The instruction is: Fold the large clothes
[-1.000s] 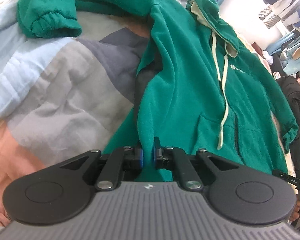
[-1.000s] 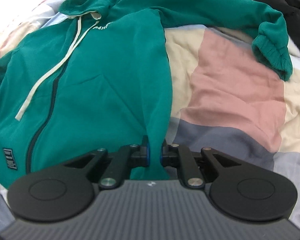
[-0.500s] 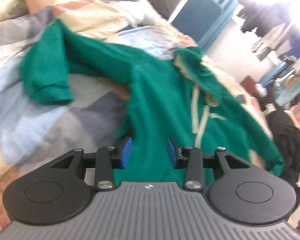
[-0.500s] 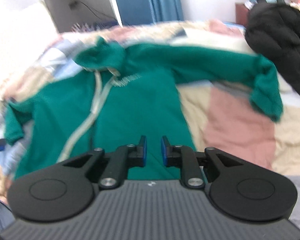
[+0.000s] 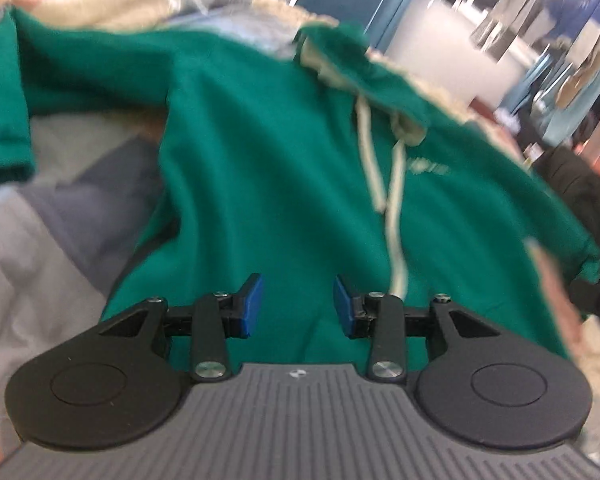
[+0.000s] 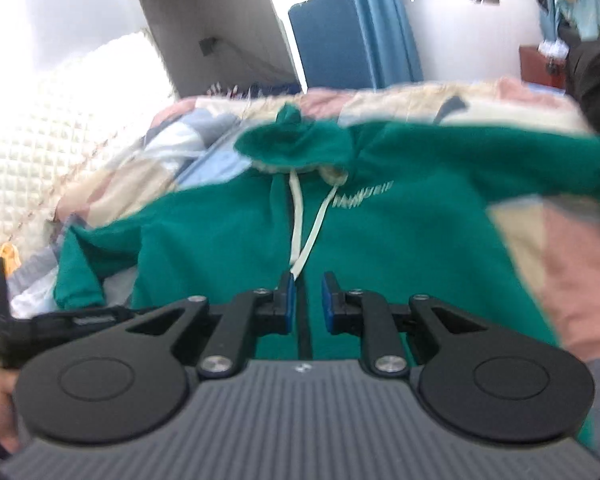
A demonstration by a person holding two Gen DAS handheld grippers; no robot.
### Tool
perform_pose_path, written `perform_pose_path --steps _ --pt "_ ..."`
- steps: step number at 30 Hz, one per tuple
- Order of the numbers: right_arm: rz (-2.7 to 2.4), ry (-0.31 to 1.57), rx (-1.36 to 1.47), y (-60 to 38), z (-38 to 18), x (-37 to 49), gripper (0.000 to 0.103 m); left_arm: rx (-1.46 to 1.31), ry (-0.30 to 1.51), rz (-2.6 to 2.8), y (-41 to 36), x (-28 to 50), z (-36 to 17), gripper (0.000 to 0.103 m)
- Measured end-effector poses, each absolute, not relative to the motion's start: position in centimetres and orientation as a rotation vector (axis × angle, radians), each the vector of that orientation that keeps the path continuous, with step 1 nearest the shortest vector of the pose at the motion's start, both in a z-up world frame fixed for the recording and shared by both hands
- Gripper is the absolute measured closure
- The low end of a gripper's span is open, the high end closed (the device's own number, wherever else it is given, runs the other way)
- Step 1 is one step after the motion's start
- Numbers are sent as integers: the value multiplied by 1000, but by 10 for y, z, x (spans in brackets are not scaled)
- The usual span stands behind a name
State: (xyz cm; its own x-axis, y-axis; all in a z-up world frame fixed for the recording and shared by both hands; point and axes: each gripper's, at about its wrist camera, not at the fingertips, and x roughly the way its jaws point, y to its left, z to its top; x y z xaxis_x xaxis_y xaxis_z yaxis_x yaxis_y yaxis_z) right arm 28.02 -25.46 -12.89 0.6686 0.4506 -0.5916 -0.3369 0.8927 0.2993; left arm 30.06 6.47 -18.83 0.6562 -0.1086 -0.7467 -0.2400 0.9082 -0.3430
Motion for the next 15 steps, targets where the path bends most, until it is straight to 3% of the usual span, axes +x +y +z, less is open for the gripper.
perform_pose_path --steps 1,2,3,15 --pt "463 719 167 -252 -139 282 78 -425 870 78 65 303 -196 59" --pt "466 739 161 -250 -149 286 61 -407 876 79 64 305 -201 59" --pt "461 752 166 -249 -157 288 51 -390 878 80 66 307 -206 59" --pt "397 871 89 -234 -241 328 52 -325 937 110 61 339 -237 59"
